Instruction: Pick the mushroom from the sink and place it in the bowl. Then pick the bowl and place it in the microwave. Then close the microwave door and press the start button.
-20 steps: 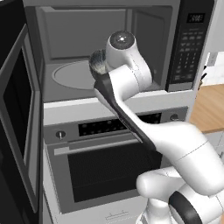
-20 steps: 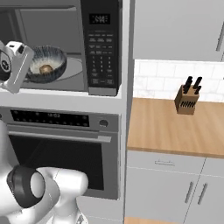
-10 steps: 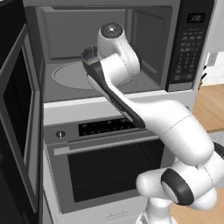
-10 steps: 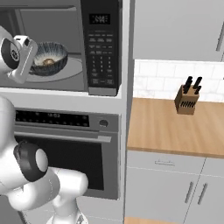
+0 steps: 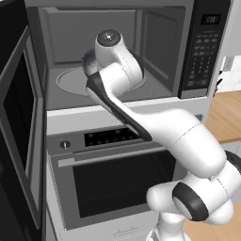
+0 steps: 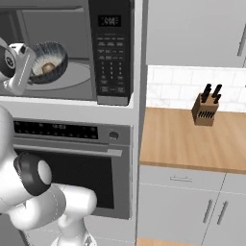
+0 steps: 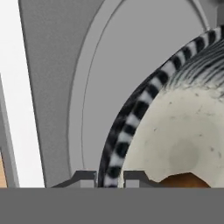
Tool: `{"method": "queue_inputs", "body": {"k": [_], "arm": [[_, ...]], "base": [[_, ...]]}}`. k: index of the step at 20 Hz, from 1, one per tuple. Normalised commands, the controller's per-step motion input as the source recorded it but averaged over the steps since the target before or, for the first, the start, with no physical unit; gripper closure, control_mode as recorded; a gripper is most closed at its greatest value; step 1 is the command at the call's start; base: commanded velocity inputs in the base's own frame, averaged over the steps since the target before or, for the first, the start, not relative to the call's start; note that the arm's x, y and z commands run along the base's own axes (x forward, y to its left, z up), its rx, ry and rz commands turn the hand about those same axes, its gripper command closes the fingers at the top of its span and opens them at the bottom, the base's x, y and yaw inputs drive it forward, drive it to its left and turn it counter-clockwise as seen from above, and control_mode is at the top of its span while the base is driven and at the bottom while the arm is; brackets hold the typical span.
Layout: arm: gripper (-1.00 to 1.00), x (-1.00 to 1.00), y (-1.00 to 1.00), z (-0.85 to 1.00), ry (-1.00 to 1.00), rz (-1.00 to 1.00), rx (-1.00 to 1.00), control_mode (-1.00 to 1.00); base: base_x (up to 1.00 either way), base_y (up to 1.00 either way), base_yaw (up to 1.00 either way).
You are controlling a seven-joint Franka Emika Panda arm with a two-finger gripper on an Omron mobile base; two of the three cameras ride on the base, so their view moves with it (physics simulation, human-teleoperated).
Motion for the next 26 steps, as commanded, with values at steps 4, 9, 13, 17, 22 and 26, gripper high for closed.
{"method": "queue_inputs", "body": {"k": [4, 9, 13, 17, 22, 26], "arm": [[-1.0, -0.02, 0.03, -0.04, -0.13, 0.0, -0.07, -1.0], [-1.0, -0.35, 0.0, 0.06, -0.24, 0.0, -0.06, -1.0], [-1.0, -0.62, 0.0, 0.1, -0.21, 0.0, -0.05, -1.0], [-1.0, -0.43, -0.09, 0.0, -0.06, 0.0, 0.0, -1.0], [-1.0, -0.21, -0.19, 0.05, 0.0, 0.0, -0.04, -1.0], [-1.0, -0.72, -0.21, 0.06, -0.08, 0.0, -0.19, -1.0]], "base": [[0.0, 0.0, 0.0], [0.0, 0.0, 0.0], [0.0, 0.0, 0.0], [0.0, 0.0, 0.0], [0.0, 0.0, 0.0], [0.0, 0.0, 0.0]]}}
